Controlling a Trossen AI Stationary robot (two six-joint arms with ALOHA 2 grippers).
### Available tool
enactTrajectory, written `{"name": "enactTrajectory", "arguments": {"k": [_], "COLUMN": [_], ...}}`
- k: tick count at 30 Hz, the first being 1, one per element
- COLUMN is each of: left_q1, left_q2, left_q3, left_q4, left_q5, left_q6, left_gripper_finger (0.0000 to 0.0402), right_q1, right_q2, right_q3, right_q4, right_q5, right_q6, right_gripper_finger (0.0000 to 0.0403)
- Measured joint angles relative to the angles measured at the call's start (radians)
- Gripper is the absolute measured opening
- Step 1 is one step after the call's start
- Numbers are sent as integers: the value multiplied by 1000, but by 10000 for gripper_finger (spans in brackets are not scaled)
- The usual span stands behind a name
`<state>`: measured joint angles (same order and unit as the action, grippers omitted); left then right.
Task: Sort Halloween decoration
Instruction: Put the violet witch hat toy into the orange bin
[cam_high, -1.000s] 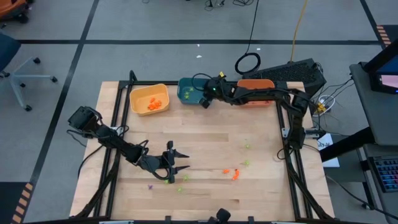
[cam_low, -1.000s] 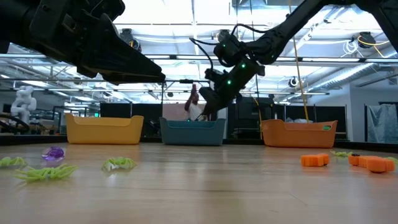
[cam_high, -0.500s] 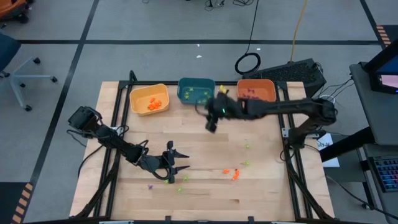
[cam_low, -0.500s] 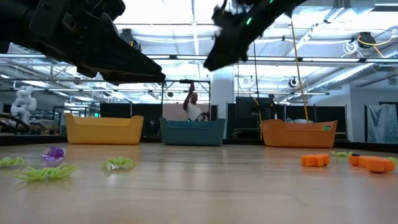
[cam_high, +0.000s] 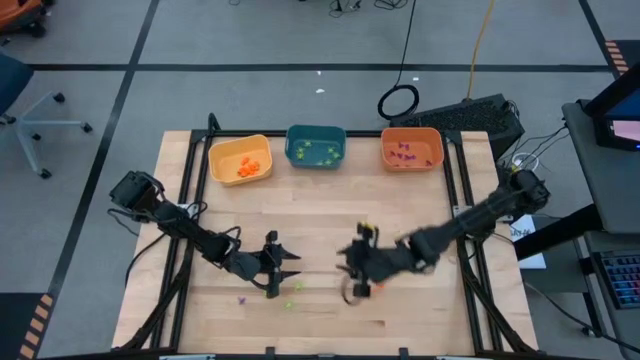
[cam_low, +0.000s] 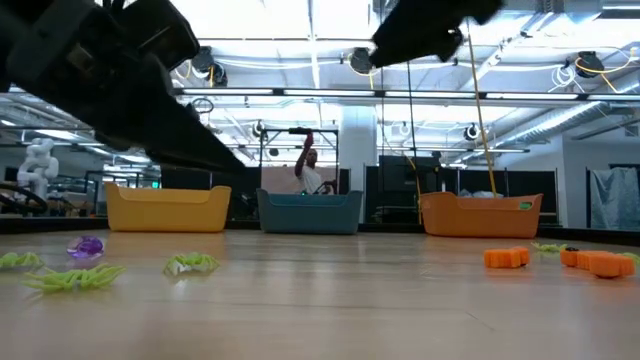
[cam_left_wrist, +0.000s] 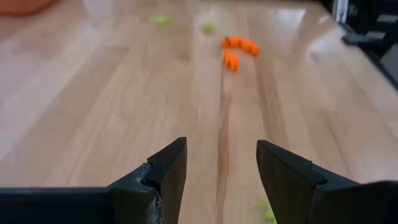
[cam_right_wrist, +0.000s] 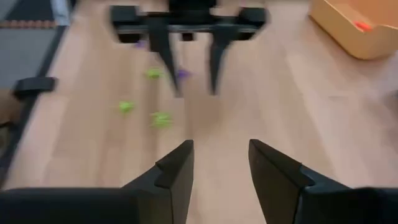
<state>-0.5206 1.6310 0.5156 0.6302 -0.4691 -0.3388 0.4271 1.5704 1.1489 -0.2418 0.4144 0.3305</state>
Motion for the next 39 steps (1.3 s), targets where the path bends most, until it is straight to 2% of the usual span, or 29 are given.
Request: {"name": "enactTrajectory", "arguments": {"k": [5, 9, 13, 16, 23, 26, 30, 35, 39], "left_q1": [-20, -47, -74, -87, -119, -135, -164, -204, -246], "left_q2": [0, -7, -13, -20, -22, -22, -23, -22, -22], "left_q3": [0, 1, 29, 84, 283, 353, 412, 419, 417], "left_q4": [-22, -24, -96, -219, -707, -867, -1000, -1131, -1191], "left_q5": [18, 48, 50, 52, 50, 50, 70, 128, 112], "left_q6": [-22, -22, -39, -85, -264, -327, -394, -526, -572], "left_gripper_finger": [193, 193, 193, 193, 193, 193, 193, 193, 193], "right_q1": [126, 188, 207, 209, 190, 179, 169, 163, 161], "right_q2": [17, 36, 75, 109, 159, 176, 200, 224, 228], "right_q3": [-152, -281, -373, -397, -400, -399, -399, -399, -399], "right_q4": [229, 458, 634, 688, 699, 723, 781, 859, 890], "right_q5": [80, 83, 83, 84, 88, 85, 83, 82, 82], "right_q6": [50, 45, 8, -12, -112, -143, -188, -208, -223], "right_gripper_finger": [139, 139, 139, 139, 139, 139, 139, 139, 139]}}
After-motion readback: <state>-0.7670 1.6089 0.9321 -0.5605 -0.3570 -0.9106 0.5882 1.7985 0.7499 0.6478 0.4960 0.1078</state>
